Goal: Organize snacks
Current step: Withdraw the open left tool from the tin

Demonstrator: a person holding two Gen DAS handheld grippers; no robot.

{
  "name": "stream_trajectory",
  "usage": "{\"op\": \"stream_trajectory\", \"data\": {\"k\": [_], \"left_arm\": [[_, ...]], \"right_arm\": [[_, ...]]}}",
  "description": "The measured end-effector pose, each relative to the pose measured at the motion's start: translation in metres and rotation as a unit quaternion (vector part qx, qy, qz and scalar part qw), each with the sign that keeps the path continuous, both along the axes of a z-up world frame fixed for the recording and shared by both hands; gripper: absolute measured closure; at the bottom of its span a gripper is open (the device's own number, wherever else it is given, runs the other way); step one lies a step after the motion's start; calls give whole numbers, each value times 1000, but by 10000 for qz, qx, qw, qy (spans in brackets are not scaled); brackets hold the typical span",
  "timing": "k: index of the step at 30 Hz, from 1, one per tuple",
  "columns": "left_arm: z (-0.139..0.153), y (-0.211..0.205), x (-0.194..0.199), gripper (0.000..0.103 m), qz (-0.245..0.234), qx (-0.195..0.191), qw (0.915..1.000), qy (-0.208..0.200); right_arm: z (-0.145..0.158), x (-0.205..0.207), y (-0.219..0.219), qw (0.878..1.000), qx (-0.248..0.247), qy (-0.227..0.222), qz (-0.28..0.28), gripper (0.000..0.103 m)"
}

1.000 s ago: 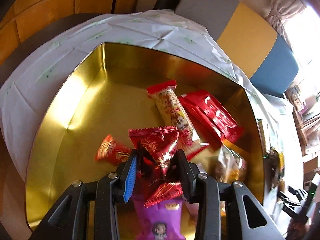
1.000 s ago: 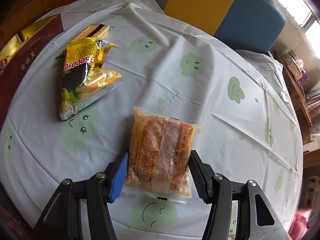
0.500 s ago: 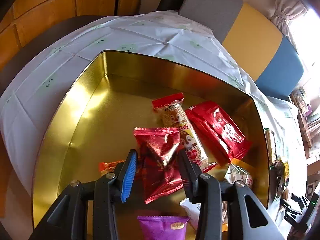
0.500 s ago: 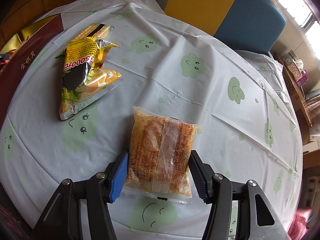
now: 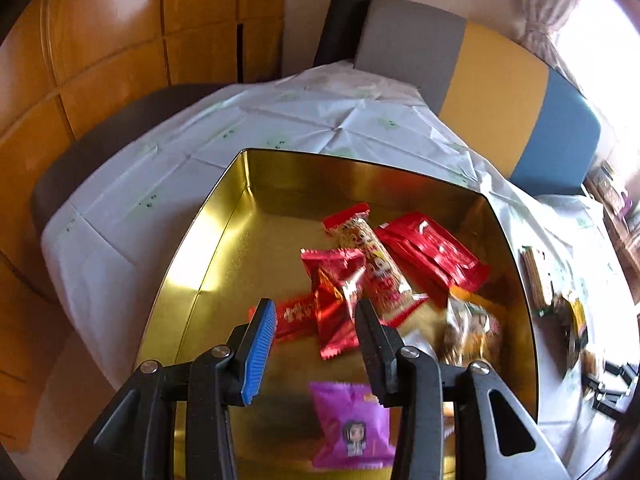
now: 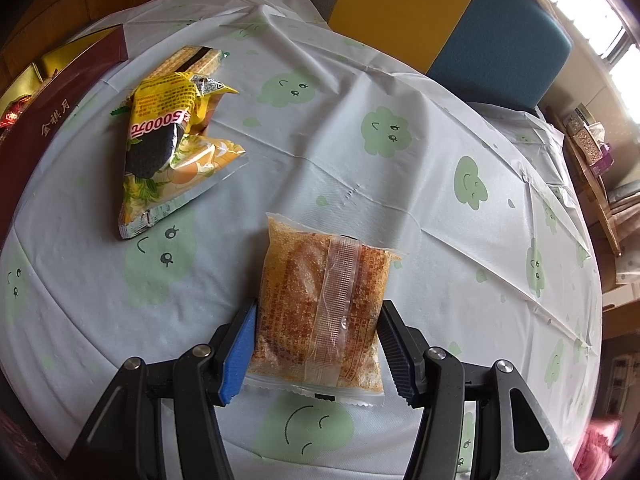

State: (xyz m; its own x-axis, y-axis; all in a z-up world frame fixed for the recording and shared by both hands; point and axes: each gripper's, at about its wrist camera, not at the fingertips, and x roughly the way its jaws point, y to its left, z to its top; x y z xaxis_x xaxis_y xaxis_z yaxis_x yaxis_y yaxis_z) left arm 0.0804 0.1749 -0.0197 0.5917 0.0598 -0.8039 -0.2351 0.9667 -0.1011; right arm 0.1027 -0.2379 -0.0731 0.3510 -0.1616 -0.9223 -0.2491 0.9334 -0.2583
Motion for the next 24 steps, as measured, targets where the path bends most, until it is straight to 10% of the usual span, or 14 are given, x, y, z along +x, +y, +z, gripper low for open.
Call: {"op": "stream_trajectory", "data": {"k": [24], "left_arm": [[-1,-20,-60,61,-117,263,9994,-206]], "right_arm": [[-1,-1,-3,9999,118,-19,-108,44]]}}
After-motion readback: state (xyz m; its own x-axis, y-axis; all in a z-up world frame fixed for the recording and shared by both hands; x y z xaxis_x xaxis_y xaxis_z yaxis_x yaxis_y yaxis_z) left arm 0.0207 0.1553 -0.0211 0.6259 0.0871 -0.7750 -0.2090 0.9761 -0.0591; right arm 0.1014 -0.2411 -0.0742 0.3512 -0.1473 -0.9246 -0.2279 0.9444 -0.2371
